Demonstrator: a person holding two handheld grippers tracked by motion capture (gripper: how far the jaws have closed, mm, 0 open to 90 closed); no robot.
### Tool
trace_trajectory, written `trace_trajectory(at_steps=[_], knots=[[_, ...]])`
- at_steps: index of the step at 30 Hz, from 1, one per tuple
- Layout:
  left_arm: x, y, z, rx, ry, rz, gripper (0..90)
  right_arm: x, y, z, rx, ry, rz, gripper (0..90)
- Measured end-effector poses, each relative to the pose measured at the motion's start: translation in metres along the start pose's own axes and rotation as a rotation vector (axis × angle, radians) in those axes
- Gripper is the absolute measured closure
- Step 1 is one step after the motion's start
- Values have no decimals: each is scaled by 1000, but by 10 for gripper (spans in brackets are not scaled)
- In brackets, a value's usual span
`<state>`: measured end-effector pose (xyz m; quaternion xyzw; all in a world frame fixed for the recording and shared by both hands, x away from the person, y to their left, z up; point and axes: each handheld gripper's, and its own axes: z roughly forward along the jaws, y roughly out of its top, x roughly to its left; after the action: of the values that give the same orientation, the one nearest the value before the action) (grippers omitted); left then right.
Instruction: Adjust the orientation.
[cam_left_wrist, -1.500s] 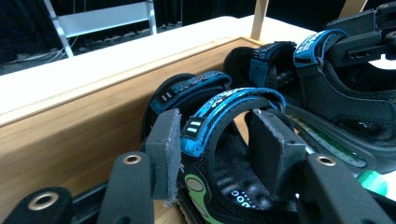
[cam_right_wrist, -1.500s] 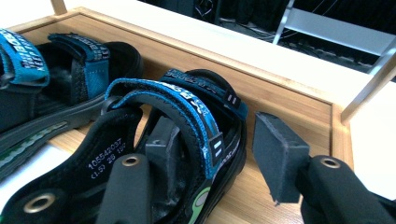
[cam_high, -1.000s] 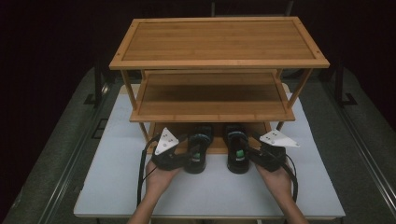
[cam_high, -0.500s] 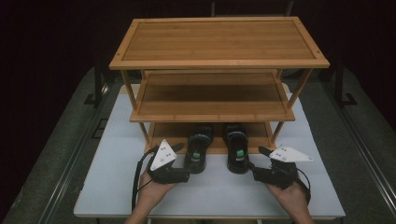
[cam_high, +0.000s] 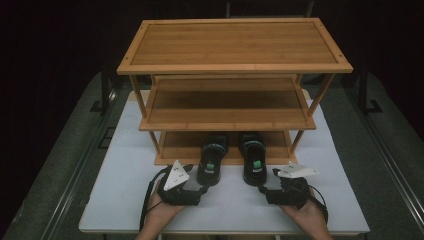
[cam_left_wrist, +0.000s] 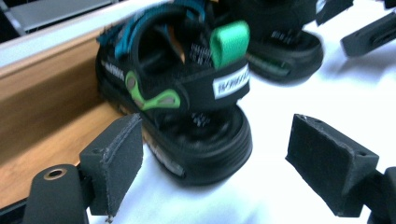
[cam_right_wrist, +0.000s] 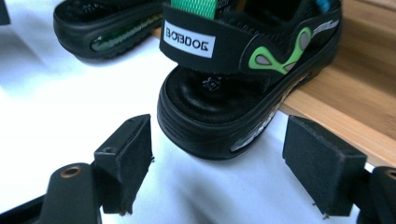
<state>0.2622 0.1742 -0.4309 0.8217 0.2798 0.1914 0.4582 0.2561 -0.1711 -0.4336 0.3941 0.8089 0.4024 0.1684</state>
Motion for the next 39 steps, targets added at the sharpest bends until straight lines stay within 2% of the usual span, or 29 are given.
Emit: trace_trajectory(at_steps=[6, 11, 17, 23, 27, 33, 35, 39], knots=[[3, -6, 10, 59, 11, 0, 168, -1, 0, 8, 25, -7, 7, 227], [6, -6, 17, 92, 2, 2, 196, 1, 2, 15, 49, -4, -13, 228], [7, -4, 23, 93, -22, -13, 305, 2, 5, 22, 67, -8, -31, 264], [10, -1, 22, 76, -38, -43, 306, -4, 9, 21, 81, 23, -31, 267], [9, 3, 24, 66, -37, -44, 306, -9, 13, 20, 95, 46, -53, 269], [12, 4, 31, 60, -38, -61, 309, -15, 19, 18, 85, 73, -75, 276], [14, 6, 32, 42, -48, -89, 309, -17, 22, 18, 84, 81, -88, 279], [15, 8, 35, 44, -54, -85, 312, -20, 29, 18, 78, 98, -96, 294]])
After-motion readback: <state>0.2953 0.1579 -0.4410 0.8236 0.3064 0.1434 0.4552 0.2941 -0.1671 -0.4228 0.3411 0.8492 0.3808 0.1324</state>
